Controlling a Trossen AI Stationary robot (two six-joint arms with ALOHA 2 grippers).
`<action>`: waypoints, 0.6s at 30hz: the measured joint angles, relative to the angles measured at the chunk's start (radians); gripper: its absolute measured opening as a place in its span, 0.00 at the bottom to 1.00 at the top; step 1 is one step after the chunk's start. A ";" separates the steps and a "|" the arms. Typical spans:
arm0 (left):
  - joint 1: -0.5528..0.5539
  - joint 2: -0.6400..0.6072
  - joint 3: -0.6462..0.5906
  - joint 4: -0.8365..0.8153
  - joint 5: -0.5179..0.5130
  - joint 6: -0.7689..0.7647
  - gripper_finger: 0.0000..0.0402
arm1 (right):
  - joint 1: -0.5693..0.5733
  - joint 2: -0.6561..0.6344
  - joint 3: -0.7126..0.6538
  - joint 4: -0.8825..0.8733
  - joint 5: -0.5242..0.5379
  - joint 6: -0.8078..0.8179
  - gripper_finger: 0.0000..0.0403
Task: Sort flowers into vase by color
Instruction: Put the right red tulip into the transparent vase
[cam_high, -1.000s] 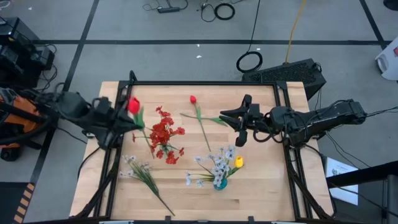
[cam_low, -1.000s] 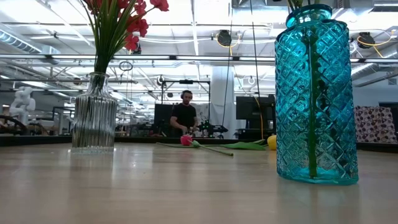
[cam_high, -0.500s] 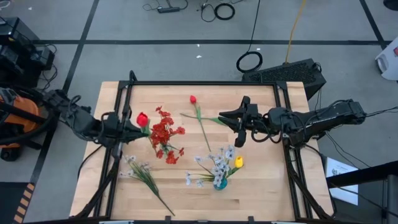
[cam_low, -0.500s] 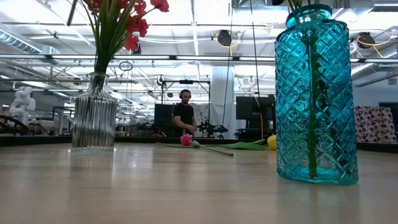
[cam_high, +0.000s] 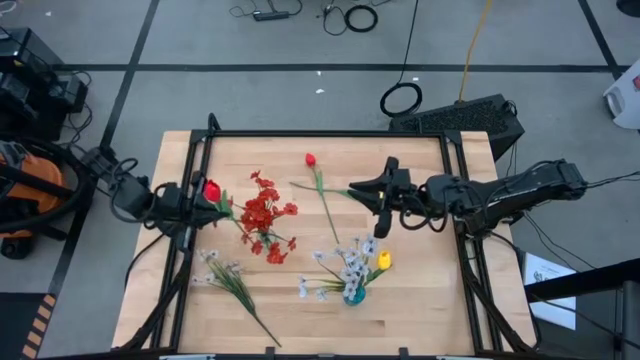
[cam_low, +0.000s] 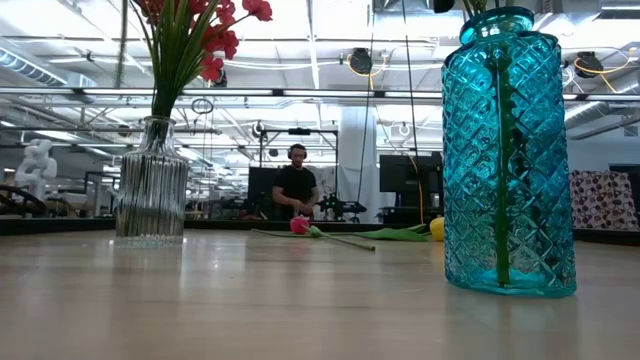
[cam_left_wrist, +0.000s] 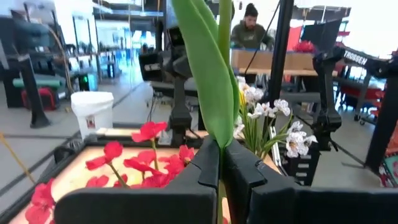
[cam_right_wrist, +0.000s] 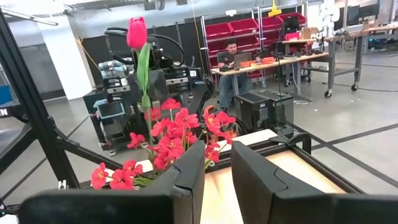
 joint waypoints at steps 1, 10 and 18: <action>0.000 -0.009 -0.013 0.016 0.002 0.016 0.02 | 0.000 0.002 0.000 0.000 0.000 0.000 0.17; 0.000 0.004 -0.057 0.038 0.021 0.170 0.02 | 0.000 0.014 0.000 -0.002 0.052 0.000 0.17; 0.000 0.031 -0.057 0.107 0.089 0.335 0.02 | 0.000 0.013 0.000 0.001 0.052 0.000 0.17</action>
